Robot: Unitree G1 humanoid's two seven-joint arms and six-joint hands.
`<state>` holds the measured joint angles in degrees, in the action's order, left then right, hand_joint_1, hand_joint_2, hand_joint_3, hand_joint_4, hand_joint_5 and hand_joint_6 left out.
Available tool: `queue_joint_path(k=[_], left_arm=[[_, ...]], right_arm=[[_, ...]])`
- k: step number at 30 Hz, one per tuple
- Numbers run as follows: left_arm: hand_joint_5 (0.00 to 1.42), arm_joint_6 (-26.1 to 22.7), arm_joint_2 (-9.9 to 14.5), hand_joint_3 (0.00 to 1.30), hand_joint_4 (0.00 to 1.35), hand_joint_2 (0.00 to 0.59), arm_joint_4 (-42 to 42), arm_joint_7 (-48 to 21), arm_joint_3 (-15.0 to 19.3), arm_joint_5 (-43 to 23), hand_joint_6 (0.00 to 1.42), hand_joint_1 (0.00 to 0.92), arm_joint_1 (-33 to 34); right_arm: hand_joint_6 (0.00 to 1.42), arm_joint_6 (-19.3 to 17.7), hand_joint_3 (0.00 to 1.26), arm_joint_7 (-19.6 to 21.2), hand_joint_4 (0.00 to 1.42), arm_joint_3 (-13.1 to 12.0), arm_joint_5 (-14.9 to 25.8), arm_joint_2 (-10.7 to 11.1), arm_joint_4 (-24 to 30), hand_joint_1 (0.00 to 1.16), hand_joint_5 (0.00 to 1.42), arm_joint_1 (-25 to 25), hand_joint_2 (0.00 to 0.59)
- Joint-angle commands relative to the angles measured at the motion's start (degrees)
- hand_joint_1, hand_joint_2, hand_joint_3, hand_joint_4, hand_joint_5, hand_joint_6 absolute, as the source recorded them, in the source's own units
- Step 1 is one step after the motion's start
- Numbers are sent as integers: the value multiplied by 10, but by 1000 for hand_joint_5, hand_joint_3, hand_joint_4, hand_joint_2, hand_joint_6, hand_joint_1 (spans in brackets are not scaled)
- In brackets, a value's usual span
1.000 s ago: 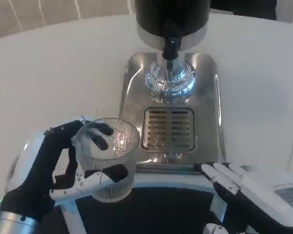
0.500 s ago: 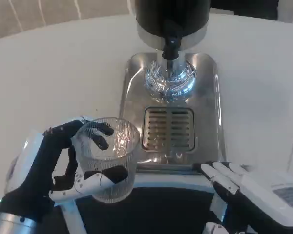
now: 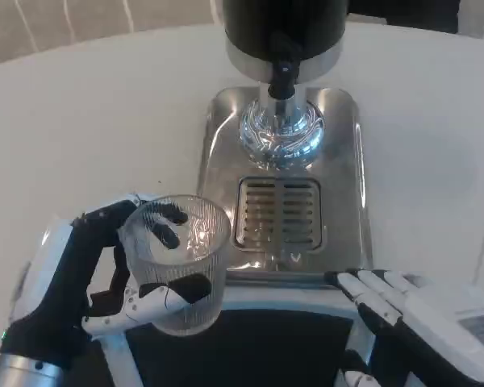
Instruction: Grasp the cup under the faucet to collect the drink, then remove the cup.
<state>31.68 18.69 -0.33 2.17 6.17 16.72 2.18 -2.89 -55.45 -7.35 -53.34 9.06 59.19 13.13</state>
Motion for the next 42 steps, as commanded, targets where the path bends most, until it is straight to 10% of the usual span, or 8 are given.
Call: queue_joint_path(k=[1, 25, 42], left_arm=[[1345, 10, -12, 919, 1094, 0, 15, 24, -4, 11, 868, 635, 19], [1345, 49, -56, 919, 1094, 0, 285, 139, -73, 76, 868, 635, 251], [1345, 43, -98, 919, 1093, 0, 522, 231, -148, 114, 868, 635, 414]], right_arm=[[0, -19, 4, 4, 0, -18, 15, -14, 8, 69, 0, 9, 560], [0, -71, 14, -41, 0, -99, 64, -42, 8, 67, 0, 24, 570], [0, -113, 14, -52, 0, -214, 173, -37, 8, 67, 0, 49, 570]])
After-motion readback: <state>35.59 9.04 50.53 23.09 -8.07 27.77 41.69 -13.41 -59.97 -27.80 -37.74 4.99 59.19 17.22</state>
